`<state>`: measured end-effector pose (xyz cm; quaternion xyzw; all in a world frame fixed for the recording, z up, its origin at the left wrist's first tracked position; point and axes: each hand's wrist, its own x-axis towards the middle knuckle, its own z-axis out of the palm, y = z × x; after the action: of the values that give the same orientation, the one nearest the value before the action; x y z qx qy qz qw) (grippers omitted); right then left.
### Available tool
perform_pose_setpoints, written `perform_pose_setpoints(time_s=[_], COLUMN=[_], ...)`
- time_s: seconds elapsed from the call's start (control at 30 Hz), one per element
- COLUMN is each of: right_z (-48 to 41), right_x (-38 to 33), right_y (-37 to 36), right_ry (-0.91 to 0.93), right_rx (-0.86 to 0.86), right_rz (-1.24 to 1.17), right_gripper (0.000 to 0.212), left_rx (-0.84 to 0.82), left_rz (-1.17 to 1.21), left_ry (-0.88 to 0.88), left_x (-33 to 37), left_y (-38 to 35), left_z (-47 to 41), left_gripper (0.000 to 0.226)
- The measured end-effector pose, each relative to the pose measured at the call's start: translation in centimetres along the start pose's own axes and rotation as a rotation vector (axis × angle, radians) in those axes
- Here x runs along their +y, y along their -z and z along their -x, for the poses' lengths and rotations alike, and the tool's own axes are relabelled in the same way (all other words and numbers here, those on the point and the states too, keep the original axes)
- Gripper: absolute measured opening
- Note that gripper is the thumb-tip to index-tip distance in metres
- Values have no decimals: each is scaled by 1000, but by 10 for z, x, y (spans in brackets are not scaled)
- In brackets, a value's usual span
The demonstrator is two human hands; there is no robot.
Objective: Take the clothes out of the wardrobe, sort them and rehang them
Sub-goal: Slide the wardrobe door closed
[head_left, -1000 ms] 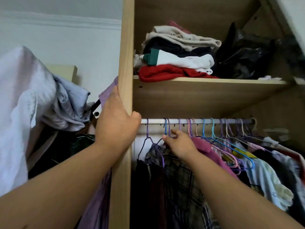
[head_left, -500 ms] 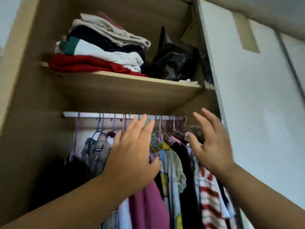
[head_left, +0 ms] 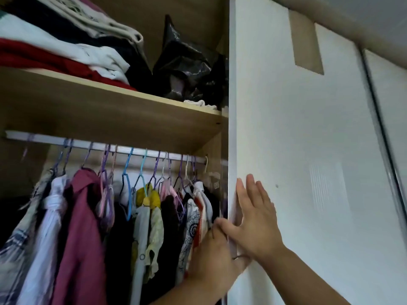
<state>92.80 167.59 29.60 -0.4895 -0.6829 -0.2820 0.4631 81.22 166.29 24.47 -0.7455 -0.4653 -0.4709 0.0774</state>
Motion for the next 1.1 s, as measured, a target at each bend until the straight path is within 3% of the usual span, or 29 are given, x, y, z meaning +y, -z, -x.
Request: perform_pose_setpoints(time_s=[0.2, 0.43, 0.57, 0.9, 1.1], right_z=[2, 8, 11, 20, 24], right_x=[-2, -25, -49, -155, -227], right_y=[-14, -6, -6, 3, -3], right_ry=[-33, -69, -70, -33, 22], right_rx=[64, 22, 33, -6, 11], right_rz=[-59, -70, -65, -81, -93], right_gripper=[91, 88, 84, 83, 89], left_rx=[23, 20, 8, -29, -46], left_rz=[123, -91, -83, 63, -91], left_ry=[-120, 33, 62, 25, -53], left_x=[-7, -10, -19, -68, -110], left_y=[-6, 16, 34, 119, 184], left_z=[1, 11, 22, 64, 89], left_gripper=[88, 69, 67, 65, 46])
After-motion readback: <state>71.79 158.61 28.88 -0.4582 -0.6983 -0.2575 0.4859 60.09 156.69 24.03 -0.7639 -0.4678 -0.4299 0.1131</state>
